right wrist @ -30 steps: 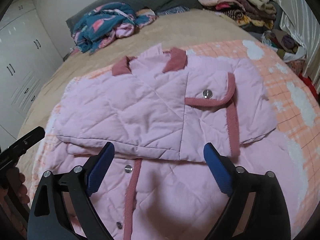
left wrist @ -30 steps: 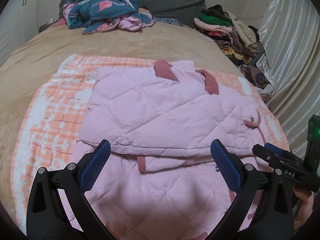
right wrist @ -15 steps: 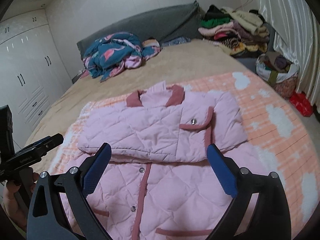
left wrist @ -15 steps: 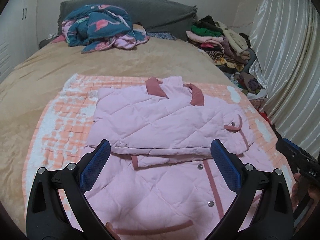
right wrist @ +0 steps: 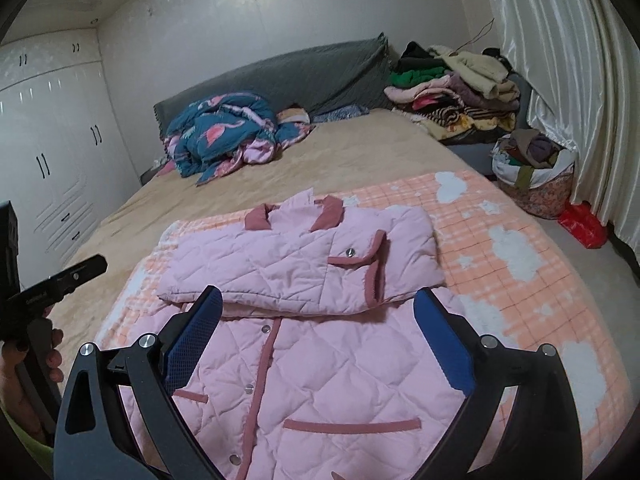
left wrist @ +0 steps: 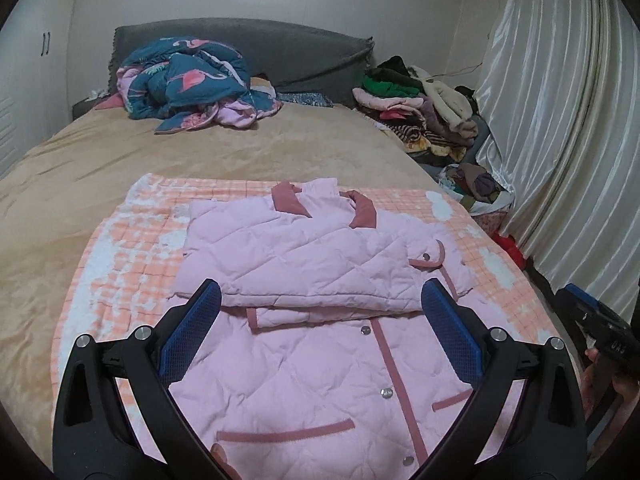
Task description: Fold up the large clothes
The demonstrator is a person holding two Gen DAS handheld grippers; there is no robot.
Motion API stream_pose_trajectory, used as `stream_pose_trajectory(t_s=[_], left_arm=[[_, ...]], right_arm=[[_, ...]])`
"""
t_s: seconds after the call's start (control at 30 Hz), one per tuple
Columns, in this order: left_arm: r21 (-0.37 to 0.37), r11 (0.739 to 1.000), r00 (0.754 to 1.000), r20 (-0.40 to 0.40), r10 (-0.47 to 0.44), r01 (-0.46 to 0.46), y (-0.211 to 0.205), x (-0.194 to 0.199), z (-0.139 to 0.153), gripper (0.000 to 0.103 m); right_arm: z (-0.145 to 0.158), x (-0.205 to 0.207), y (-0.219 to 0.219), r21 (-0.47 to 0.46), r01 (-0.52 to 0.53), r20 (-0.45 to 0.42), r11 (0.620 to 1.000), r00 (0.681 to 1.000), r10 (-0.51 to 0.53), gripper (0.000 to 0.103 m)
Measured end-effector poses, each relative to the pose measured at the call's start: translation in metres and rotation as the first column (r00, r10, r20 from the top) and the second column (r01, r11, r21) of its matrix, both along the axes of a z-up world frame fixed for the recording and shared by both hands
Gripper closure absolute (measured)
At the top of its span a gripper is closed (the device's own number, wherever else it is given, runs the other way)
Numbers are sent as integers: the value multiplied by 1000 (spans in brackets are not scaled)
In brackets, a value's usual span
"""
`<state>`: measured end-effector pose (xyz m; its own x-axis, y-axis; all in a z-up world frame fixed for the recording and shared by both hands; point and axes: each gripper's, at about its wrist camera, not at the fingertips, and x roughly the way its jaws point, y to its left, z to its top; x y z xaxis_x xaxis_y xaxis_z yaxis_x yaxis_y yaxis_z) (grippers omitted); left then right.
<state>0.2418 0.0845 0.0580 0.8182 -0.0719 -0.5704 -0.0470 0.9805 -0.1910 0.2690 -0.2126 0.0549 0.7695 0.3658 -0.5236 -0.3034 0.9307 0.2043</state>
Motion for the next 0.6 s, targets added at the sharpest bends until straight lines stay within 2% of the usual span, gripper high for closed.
stream_pose_trajectory(t_s=[0.2,0.3,0.6], left_arm=[[17,1000,1000,4,9,-9,-8,-21,3,9],[30,999,1000,1,13,-13,-12,-29,3,9],[48,999,1000,5,18,-18,-25,-53,7,9]], right_arm=[[12,-22,-13,-14,5,49,1000,999,-4,7],[17,-33,-20,-5,7,69,1000,998,-7,4],[27,-54,-35,28,-2,82,1000,997,-1,4]])
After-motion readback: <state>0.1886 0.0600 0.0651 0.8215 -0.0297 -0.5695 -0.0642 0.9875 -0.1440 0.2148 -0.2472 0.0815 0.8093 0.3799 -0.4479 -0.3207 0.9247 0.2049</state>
